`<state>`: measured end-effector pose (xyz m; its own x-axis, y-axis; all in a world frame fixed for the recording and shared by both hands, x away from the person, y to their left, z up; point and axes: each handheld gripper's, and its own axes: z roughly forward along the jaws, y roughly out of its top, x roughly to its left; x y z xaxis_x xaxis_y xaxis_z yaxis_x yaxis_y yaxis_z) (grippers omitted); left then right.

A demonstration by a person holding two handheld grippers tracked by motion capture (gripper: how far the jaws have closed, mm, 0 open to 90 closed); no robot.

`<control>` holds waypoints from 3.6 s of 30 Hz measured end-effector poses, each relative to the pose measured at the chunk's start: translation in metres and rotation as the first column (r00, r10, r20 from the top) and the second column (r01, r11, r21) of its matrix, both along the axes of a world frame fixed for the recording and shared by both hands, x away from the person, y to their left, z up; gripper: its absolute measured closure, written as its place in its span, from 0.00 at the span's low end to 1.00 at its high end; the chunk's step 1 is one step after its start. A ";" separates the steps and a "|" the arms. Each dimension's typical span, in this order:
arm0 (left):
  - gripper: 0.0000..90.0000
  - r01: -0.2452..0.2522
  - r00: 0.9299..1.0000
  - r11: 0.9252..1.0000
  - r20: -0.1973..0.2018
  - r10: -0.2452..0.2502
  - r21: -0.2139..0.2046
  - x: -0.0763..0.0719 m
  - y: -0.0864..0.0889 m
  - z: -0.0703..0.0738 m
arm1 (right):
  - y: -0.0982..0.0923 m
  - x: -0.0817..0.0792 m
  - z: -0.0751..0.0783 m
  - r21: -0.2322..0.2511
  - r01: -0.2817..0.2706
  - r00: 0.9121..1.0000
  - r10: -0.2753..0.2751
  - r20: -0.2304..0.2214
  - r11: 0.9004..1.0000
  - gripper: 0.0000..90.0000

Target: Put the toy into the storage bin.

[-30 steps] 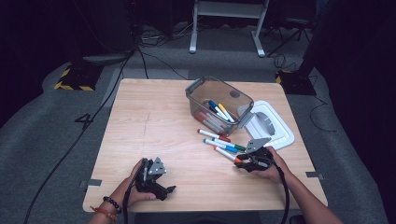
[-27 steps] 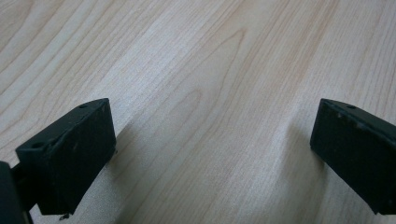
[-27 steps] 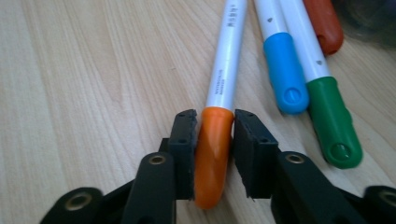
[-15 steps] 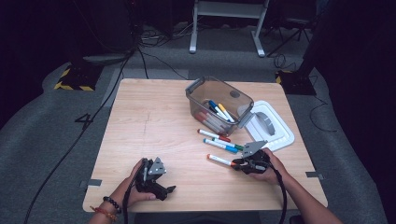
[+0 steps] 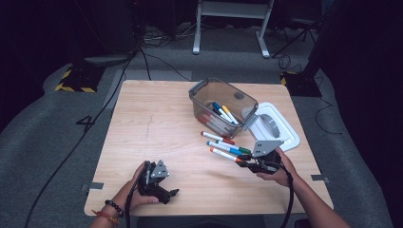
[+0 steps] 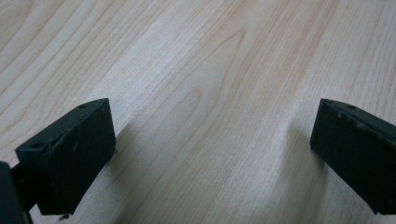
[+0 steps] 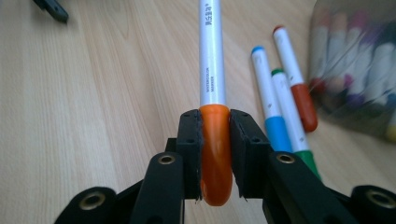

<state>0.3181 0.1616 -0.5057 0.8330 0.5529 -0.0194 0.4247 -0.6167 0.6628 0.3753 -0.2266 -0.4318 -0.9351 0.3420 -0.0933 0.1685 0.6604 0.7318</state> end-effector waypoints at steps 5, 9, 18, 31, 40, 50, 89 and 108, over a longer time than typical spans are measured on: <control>0.00 0.000 1.000 1.000 0.000 0.000 0.000 0.000 0.000 0.000 | -0.002 0.002 0.016 0.027 0.022 0.999 -0.023 0.039 0.999 0.83; 0.00 0.000 1.000 1.000 0.000 0.000 0.000 0.000 0.000 0.000 | -0.005 0.005 0.033 0.049 0.036 0.997 -0.039 0.072 0.998 0.83; 0.00 0.001 1.000 1.000 0.000 -0.001 0.000 0.000 0.000 0.000 | -0.008 0.033 0.076 0.080 0.104 0.984 -0.114 0.134 0.991 0.83; 0.00 0.005 1.000 1.000 -0.001 -0.005 -0.001 0.001 0.000 0.000 | 0.012 0.093 0.111 0.072 0.197 0.966 -0.206 0.156 0.978 0.83; 0.00 0.004 1.000 1.000 -0.001 -0.004 -0.001 0.001 0.000 0.000 | 0.035 0.132 0.109 0.011 0.256 0.961 -0.256 0.109 0.967 0.83; 0.00 0.003 1.000 1.000 -0.002 -0.003 -0.001 0.000 0.000 0.000 | 0.062 0.159 0.080 -0.085 0.286 0.958 -0.284 0.041 0.954 0.83; 0.00 0.003 1.000 1.000 -0.002 -0.003 0.000 0.000 0.000 0.000 | 0.071 0.168 0.061 -0.195 0.266 0.959 -0.280 -0.050 0.944 0.58; 0.00 0.003 1.000 1.000 -0.002 -0.003 0.000 0.000 0.000 0.000 | -0.006 0.066 0.087 0.061 0.202 0.975 -0.206 0.080 0.978 0.48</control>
